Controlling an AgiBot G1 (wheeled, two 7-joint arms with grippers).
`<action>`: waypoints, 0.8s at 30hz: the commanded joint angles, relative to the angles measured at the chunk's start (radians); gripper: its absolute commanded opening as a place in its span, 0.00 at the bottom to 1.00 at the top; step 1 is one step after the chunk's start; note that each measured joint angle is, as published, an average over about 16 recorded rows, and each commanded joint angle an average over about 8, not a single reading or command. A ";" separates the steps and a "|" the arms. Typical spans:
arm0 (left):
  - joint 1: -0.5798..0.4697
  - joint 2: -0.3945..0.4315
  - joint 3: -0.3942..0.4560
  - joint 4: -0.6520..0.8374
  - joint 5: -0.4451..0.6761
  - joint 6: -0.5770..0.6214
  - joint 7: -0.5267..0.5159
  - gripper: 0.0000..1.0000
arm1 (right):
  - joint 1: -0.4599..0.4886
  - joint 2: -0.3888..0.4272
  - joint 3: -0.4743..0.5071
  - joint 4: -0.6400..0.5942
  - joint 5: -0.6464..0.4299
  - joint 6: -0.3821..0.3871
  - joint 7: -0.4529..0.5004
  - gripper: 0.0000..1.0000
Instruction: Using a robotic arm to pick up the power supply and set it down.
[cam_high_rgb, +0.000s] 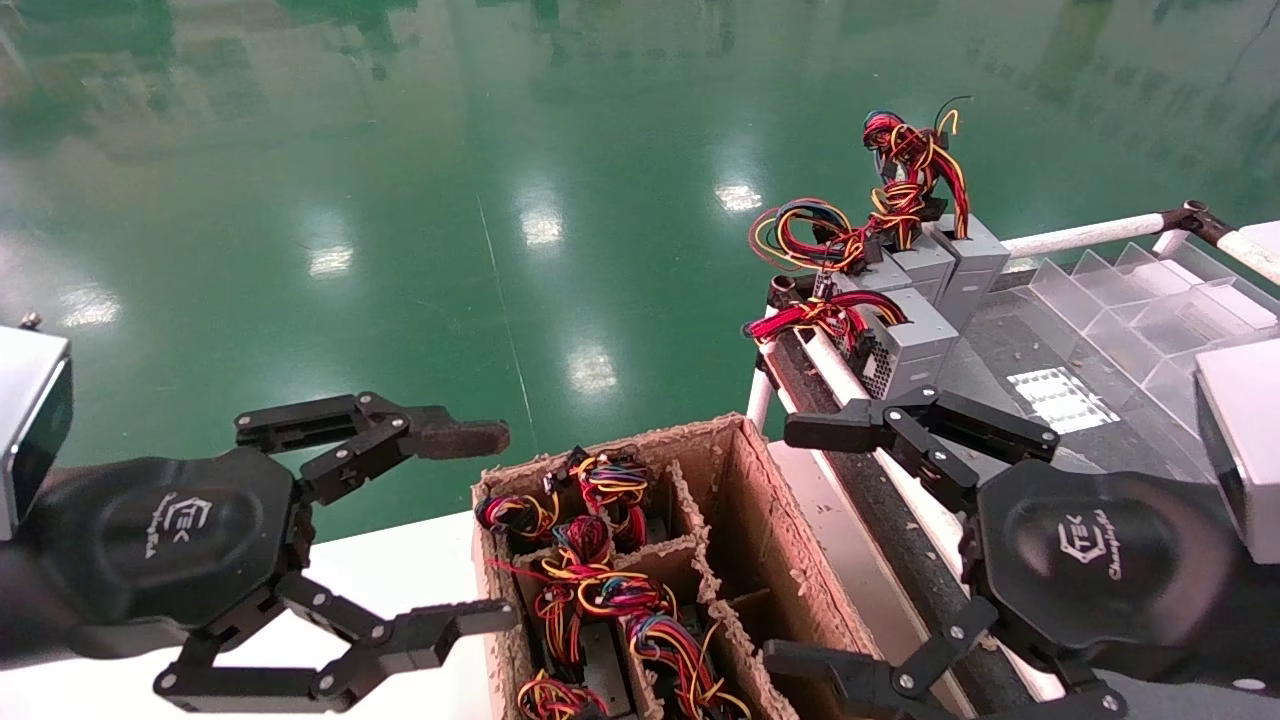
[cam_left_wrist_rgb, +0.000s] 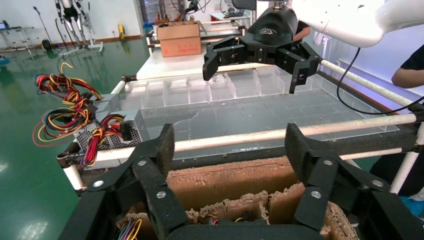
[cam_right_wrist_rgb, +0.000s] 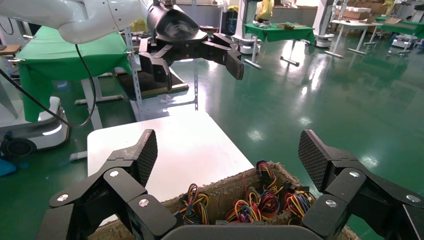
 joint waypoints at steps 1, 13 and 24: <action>0.000 0.000 0.000 0.000 0.000 0.000 0.000 0.00 | 0.000 0.000 0.000 0.000 0.000 0.000 0.000 1.00; 0.000 0.000 0.000 0.000 0.000 0.000 0.000 0.00 | 0.000 0.000 0.000 0.000 0.000 0.000 0.000 1.00; 0.000 0.000 0.000 0.000 0.000 0.000 0.000 0.00 | 0.000 0.000 0.000 0.000 0.000 0.000 0.000 1.00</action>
